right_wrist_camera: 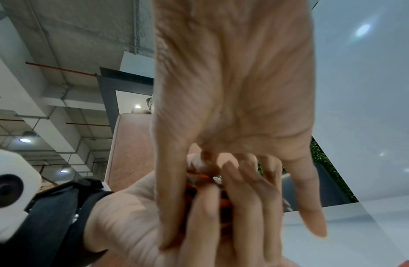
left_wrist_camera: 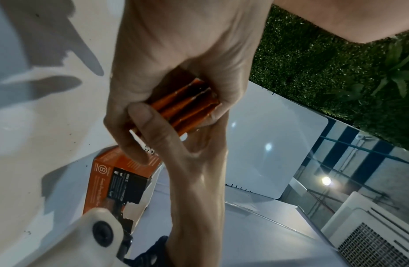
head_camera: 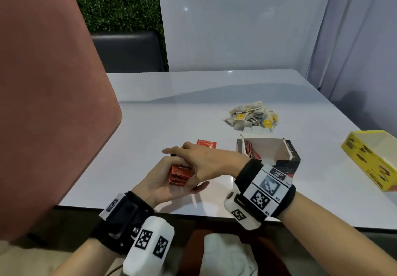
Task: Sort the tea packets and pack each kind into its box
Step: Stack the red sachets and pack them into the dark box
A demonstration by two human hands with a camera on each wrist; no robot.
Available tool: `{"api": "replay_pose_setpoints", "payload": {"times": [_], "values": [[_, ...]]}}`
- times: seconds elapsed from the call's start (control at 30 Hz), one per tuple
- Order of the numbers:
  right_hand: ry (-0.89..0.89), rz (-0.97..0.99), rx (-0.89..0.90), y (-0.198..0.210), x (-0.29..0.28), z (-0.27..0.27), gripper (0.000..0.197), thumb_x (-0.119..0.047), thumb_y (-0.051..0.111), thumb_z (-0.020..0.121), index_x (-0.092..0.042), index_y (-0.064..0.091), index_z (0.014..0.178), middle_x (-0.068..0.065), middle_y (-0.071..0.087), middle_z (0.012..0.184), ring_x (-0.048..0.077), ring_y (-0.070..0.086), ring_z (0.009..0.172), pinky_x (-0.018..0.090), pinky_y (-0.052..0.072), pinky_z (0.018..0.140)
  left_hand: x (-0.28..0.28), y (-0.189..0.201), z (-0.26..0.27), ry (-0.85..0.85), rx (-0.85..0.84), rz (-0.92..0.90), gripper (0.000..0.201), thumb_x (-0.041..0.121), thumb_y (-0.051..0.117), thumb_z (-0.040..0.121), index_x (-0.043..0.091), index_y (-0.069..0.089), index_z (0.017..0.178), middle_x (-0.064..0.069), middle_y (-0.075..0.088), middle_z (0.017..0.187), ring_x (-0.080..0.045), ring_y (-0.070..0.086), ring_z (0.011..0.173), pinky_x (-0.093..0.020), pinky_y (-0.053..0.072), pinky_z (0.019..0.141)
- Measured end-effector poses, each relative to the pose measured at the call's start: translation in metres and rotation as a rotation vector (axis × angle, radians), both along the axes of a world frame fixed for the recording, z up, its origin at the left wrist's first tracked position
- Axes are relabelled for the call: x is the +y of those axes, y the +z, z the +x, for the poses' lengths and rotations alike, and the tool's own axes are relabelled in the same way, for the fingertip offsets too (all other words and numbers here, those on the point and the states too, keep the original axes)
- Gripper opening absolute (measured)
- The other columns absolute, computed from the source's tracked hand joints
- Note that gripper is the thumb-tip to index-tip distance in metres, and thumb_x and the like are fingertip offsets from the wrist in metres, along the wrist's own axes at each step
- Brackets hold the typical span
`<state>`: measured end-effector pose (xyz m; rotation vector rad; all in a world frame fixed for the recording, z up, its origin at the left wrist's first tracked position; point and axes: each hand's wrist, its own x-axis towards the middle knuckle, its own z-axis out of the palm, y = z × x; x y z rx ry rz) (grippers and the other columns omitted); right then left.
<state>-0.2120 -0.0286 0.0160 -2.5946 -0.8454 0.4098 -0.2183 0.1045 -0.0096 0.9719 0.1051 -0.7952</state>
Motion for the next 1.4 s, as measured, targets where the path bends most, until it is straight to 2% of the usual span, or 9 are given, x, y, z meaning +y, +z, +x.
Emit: {"api": "replay_pose_setpoints", "payload": {"times": [0.23, 0.3, 0.37, 0.43, 0.5, 0.6, 0.73, 1.0, 1.4], "values": [[-0.052, 0.342, 0.057, 0.019, -0.025, -0.011, 0.048, -0.023, 0.066, 0.084, -0.030, 0.045, 0.126, 0.002, 0.057, 0.109, 0.022, 0.061, 0.089, 0.032, 0.054, 0.080, 0.009, 0.002, -0.001, -0.201, -0.447, 0.438, 0.054, 0.005, 0.057, 0.067, 0.006, 0.049, 0.120, -0.012, 0.060, 0.085, -0.013, 0.055, 0.067, -0.025, 0.050, 0.059], [-0.080, 0.383, -0.005, 0.027, -0.037, -0.012, 0.046, -0.011, 0.065, 0.083, -0.029, 0.047, 0.122, -0.002, 0.064, 0.102, 0.016, 0.063, 0.093, 0.036, 0.054, 0.084, 0.002, 0.009, 0.003, -0.294, -0.637, 0.603, 0.085, 0.011, 0.060, 0.068, 0.015, 0.019, 0.143, -0.015, 0.058, 0.099, -0.015, 0.060, 0.082, -0.026, 0.052, 0.068], [-0.102, 0.393, -0.059, 0.032, -0.046, -0.012, 0.046, -0.003, 0.065, 0.080, -0.029, 0.050, 0.116, -0.007, 0.066, 0.093, 0.011, 0.063, 0.089, 0.037, 0.054, 0.082, -0.014, 0.026, 0.006, -0.344, -0.855, 0.685, 0.061, 0.019, 0.059, 0.069, 0.018, 0.038, 0.127, -0.012, 0.056, 0.099, -0.012, 0.061, 0.095, -0.034, 0.047, 0.097], [-0.150, 0.427, -0.154, 0.038, -0.058, -0.013, 0.046, 0.002, 0.063, 0.077, -0.029, 0.055, 0.110, -0.012, 0.066, 0.084, 0.005, 0.063, 0.078, 0.036, 0.055, 0.076, -0.034, 0.038, 0.013, -0.368, -0.968, 0.673, 0.060, 0.024, 0.060, 0.071, 0.015, 0.039, 0.127, -0.007, 0.060, 0.095, -0.004, 0.060, 0.101, -0.022, 0.012, 0.117], [-0.191, 0.466, -0.256, 0.047, -0.078, -0.012, 0.043, 0.006, 0.065, 0.075, -0.024, 0.062, 0.104, -0.020, 0.066, 0.077, 0.001, 0.063, 0.071, 0.027, 0.055, 0.071, -0.052, 0.042, 0.023, -0.329, -0.928, 0.640, 0.103, 0.022, 0.068, 0.077, 0.013, -0.007, 0.148, -0.002, 0.065, 0.107, -0.007, 0.060, 0.109, -0.005, 0.026, 0.103], [-0.244, 0.354, -0.414, 0.059, -0.120, -0.011, 0.035, 0.014, 0.065, 0.072, -0.011, 0.069, 0.096, -0.015, 0.068, 0.079, 0.002, 0.064, 0.074, 0.020, 0.052, 0.070, -0.072, 0.033, 0.030, -0.350, -0.972, 0.714, 0.126, 0.029, 0.072, 0.078, 0.028, -0.041, 0.133, -0.005, 0.044, 0.143, -0.017, 0.045, 0.128, -0.032, 0.035, 0.108], [-0.263, -0.077, -0.441, 0.048, -0.167, -0.010, 0.027, 0.005, 0.067, 0.076, -0.013, 0.070, 0.096, 0.005, 0.069, 0.091, 0.021, 0.062, 0.085, 0.025, 0.046, 0.073, -0.088, 0.007, 0.036, -0.495, -1.041, 0.849, 0.126, 0.032, 0.077, 0.072, 0.031, -0.030, 0.140, -0.016, 0.016, 0.154, -0.025, 0.022, 0.141, -0.038, 0.027, 0.113], [-0.090, -0.581, -0.271, 0.004, -0.169, -0.012, 0.039, -0.009, 0.056, 0.085, -0.030, 0.058, 0.118, -0.001, 0.058, 0.115, 0.023, 0.056, 0.106, 0.036, 0.050, 0.083, -0.107, -0.015, 0.047, -0.530, -1.068, 0.898, 0.111, 0.021, 0.076, 0.074, 0.022, -0.005, 0.150, -0.012, 0.041, 0.145, -0.026, 0.043, 0.129, -0.034, 0.038, 0.105], [-0.101, -0.288, -0.145, 0.005, -0.155, -0.009, 0.031, 0.001, 0.057, 0.077, -0.014, 0.064, 0.103, 0.002, 0.058, 0.118, 0.019, 0.050, 0.109, 0.029, 0.042, 0.091, -0.108, -0.019, 0.045, -0.504, -1.026, 0.881, 0.121, 0.017, 0.076, 0.075, 0.019, -0.024, 0.144, -0.013, 0.044, 0.142, -0.027, 0.055, 0.117, -0.039, 0.048, 0.097]]}}
